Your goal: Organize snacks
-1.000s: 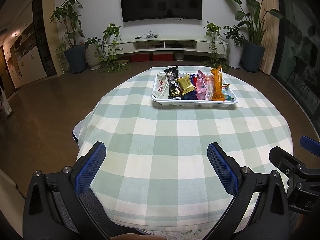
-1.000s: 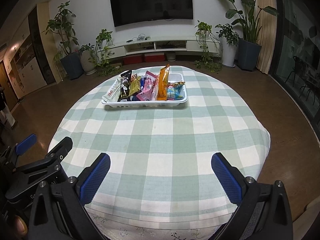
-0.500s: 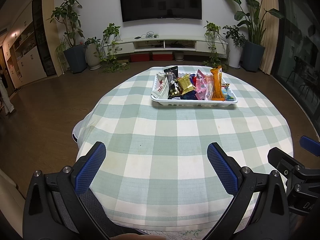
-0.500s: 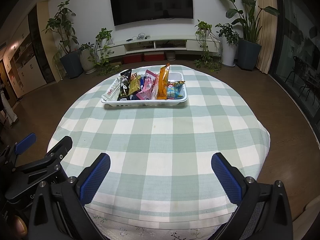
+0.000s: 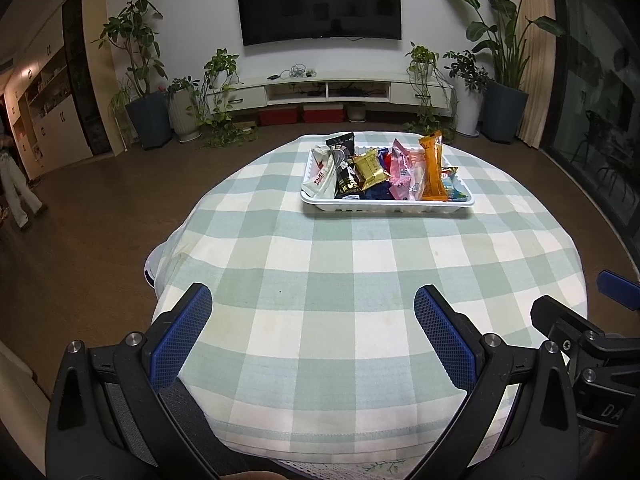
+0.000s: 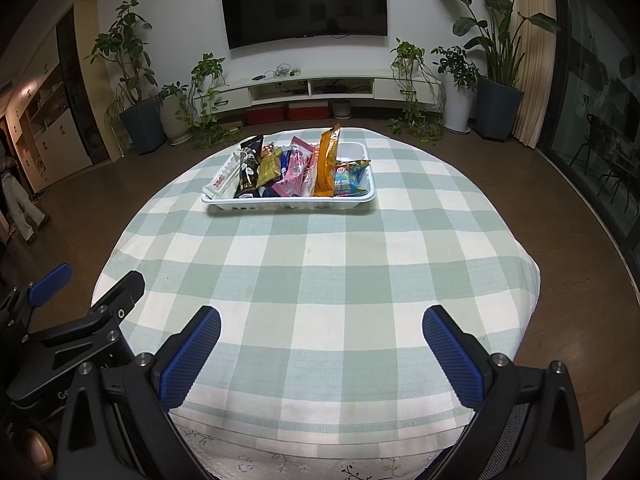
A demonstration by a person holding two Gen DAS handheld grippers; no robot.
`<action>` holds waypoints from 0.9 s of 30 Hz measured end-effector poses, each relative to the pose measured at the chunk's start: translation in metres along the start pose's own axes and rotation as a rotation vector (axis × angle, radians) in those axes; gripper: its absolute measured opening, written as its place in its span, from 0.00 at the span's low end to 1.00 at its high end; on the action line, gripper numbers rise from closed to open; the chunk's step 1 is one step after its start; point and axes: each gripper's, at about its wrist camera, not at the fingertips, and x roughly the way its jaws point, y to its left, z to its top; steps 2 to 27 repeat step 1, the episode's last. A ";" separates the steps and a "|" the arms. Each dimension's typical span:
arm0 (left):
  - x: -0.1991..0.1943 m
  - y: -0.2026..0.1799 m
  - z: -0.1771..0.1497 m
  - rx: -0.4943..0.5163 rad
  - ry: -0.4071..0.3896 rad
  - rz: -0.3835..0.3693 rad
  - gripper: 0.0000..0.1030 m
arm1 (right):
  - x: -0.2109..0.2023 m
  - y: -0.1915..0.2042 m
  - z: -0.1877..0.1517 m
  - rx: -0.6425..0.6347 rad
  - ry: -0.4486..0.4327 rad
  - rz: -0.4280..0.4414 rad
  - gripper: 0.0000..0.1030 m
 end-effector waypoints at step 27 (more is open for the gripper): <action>-0.001 -0.002 0.000 0.000 0.000 0.001 1.00 | 0.000 0.000 0.000 0.000 -0.001 0.000 1.00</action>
